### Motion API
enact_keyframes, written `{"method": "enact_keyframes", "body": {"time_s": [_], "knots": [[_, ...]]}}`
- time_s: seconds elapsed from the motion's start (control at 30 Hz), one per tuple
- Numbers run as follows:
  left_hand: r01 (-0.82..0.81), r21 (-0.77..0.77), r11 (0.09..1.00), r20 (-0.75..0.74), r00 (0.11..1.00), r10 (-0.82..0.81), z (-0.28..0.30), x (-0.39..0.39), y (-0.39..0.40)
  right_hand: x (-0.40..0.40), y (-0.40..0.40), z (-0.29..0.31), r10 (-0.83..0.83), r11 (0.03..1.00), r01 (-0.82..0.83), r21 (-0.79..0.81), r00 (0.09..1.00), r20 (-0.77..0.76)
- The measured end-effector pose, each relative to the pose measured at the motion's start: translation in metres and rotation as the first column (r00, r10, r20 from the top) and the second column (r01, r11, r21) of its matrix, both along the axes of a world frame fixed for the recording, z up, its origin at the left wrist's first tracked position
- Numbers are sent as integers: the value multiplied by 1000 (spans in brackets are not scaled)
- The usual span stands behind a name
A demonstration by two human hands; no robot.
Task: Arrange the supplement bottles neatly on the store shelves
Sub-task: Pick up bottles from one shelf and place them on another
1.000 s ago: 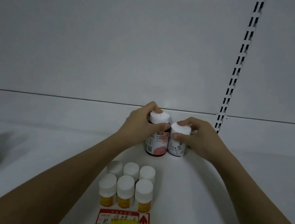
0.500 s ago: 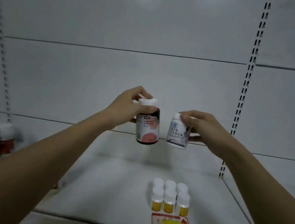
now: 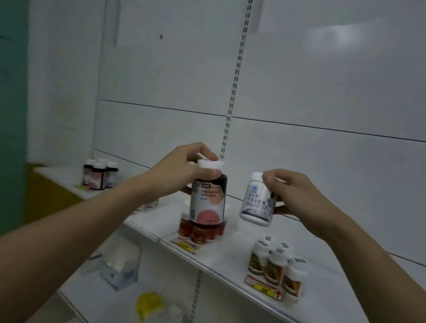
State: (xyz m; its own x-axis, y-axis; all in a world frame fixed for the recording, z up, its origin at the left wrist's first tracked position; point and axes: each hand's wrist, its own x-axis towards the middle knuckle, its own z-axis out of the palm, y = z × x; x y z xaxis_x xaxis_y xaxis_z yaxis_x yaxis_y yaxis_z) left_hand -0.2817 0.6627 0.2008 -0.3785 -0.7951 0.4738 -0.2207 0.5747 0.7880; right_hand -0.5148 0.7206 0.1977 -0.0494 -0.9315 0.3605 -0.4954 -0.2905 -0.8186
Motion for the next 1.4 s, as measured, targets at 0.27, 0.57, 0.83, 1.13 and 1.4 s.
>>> {"method": "enact_keyframes", "body": {"time_s": [0.27, 0.57, 0.83, 1.13, 1.4], "knots": [[-202, 34, 979, -90, 975, 204, -18, 127, -34, 121, -77, -8, 135, 991, -136, -17, 989, -68], [-286, 54, 957, -10, 958, 287, -42, 206, -140, 201, -212, -45, 243, 970, -243, 2, 970, -27], [-292, 77, 953, 63, 956, 288, -47, 245, -277, 242, -356, -57, 205, 978, -206, 25, 978, 49], [-260, 77, 963, -48, 963, 264, -29, 312, -383, 297, -456, -35, 198, 980, -198, 8, 980, -4], [-185, 69, 980, -129, 973, 193, -15, 399, -491, 378, -528, -29, 24, 999, -29, -46, 993, -112]]}}
